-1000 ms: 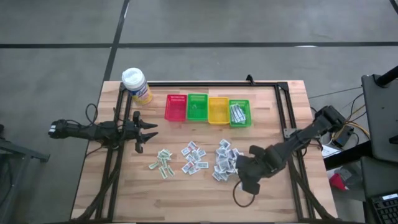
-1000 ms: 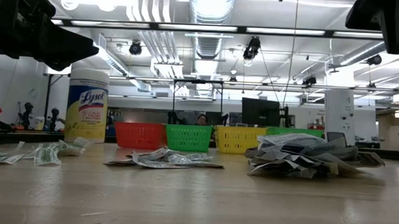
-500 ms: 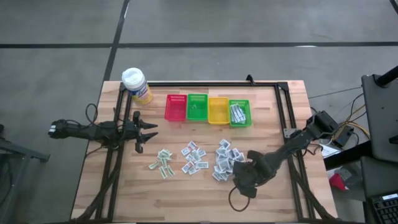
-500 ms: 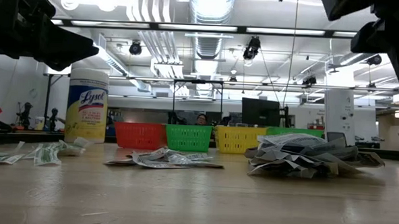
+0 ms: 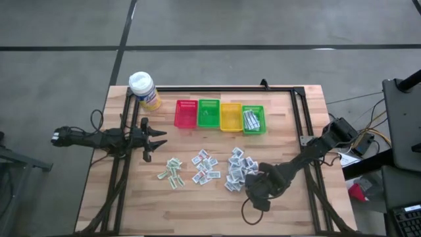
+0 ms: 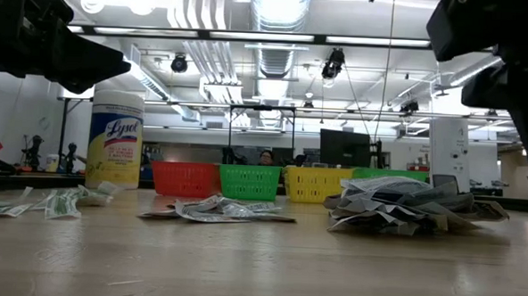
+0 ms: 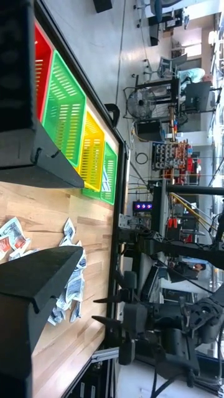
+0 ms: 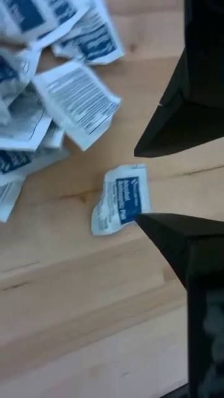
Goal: Pick & Place First Aid Supplies
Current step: Put the blue alcohol pad into the yellow bin
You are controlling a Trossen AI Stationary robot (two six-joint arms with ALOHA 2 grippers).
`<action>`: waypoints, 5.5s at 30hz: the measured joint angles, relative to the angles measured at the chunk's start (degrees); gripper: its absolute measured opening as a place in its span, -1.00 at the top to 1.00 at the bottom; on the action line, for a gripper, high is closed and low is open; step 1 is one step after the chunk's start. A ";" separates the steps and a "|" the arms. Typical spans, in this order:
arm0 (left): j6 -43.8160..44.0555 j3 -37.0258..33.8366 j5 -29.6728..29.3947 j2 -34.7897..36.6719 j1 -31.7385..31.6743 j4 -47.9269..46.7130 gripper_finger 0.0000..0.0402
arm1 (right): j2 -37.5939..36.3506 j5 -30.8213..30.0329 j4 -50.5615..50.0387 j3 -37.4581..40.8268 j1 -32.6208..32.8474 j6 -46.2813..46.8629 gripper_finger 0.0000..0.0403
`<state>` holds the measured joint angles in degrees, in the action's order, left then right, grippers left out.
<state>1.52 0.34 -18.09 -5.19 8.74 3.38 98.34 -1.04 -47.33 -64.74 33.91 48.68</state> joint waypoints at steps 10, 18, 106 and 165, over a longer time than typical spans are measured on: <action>-0.06 0.00 0.00 0.00 0.00 0.00 0.21 | -0.10 -0.02 6.52 5.71 -0.03 -2.52 0.20; -0.24 0.00 0.00 -0.01 0.00 0.00 0.21 | -0.10 -0.02 11.75 9.12 -0.07 -2.57 0.20; -0.13 0.00 0.00 -0.96 -0.01 0.00 0.21 | -30.57 -5.16 5.42 11.89 -0.70 10.83 0.96; -0.01 0.00 -0.02 -0.95 -0.01 0.46 0.21 | -49.07 -57.48 45.41 31.28 -4.22 -10.17 0.96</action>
<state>1.51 0.34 -18.11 -6.14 8.73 3.83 49.28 -58.51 -1.91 -33.47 29.69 38.50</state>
